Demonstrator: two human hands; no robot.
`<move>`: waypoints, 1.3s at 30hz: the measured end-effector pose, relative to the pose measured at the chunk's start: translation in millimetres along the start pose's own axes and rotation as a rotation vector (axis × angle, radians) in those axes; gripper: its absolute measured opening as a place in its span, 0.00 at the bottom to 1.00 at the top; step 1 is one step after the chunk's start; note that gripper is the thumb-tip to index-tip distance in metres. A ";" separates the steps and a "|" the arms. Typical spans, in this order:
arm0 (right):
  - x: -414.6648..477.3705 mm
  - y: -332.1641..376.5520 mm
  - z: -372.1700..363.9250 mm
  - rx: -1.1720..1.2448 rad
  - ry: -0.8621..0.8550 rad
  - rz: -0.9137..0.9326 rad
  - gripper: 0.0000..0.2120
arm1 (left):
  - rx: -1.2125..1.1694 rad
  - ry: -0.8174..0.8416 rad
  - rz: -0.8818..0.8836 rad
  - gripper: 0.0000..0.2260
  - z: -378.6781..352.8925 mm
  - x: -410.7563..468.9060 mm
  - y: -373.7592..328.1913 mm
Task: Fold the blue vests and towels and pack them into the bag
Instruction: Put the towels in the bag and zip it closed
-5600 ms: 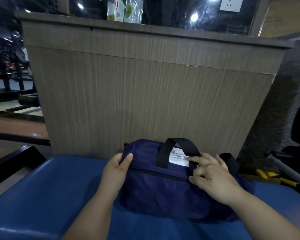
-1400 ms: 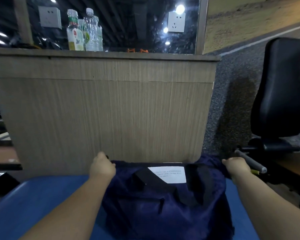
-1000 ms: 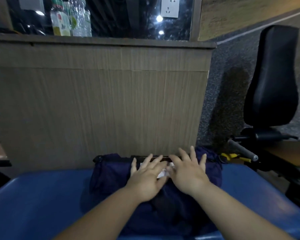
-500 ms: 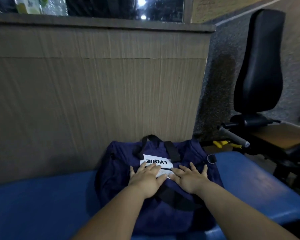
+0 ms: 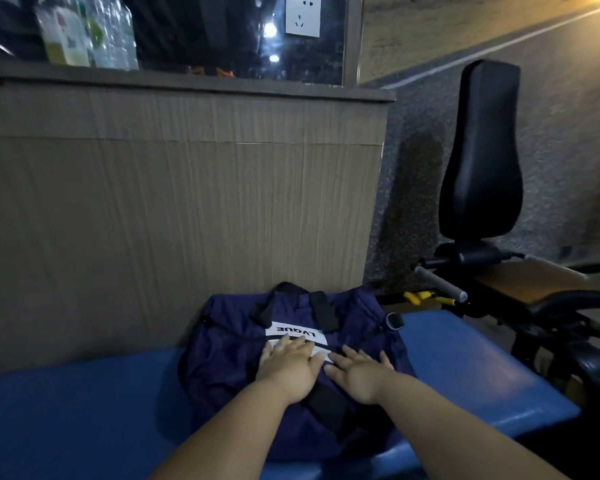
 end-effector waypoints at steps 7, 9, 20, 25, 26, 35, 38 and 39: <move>-35.1 -24.7 6.5 -0.002 -0.026 0.115 0.27 | 0.178 0.253 0.137 0.28 12.3 2.5 -19.6; -39.9 -40.9 14.5 -0.054 -0.042 0.130 0.28 | 0.191 0.266 0.144 0.27 16.6 8.1 -42.0; 11.5 -96.0 65.5 0.126 -0.338 0.101 0.40 | 0.025 -0.168 -0.068 0.23 41.4 83.8 -116.9; 83.1 -107.1 48.8 0.213 -0.154 0.190 0.38 | 0.015 0.020 -0.157 0.28 -4.1 143.4 -110.8; 99.9 -108.3 41.5 0.213 -0.096 0.211 0.38 | 0.026 0.071 -0.149 0.29 -17.3 151.9 -102.8; 202.1 -125.3 51.5 0.316 0.166 0.374 0.36 | 0.498 0.451 -0.217 0.34 -20.6 251.4 -85.6; 219.2 -134.0 42.2 0.309 0.250 0.317 0.38 | 0.534 0.523 -0.344 0.29 -25.1 266.4 -79.9; 219.4 -132.9 34.2 0.272 0.263 0.311 0.39 | 0.480 0.536 -0.343 0.28 -31.6 265.1 -73.6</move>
Point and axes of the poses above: each hand's wrist, its own x-axis towards the middle knuckle, its own z-axis out of the back of the hand, y = z × x, the point moved 7 cm from there along x, towards the middle knuckle, and after that the axes turned 14 degrees about -z, right-handed, at the moved point
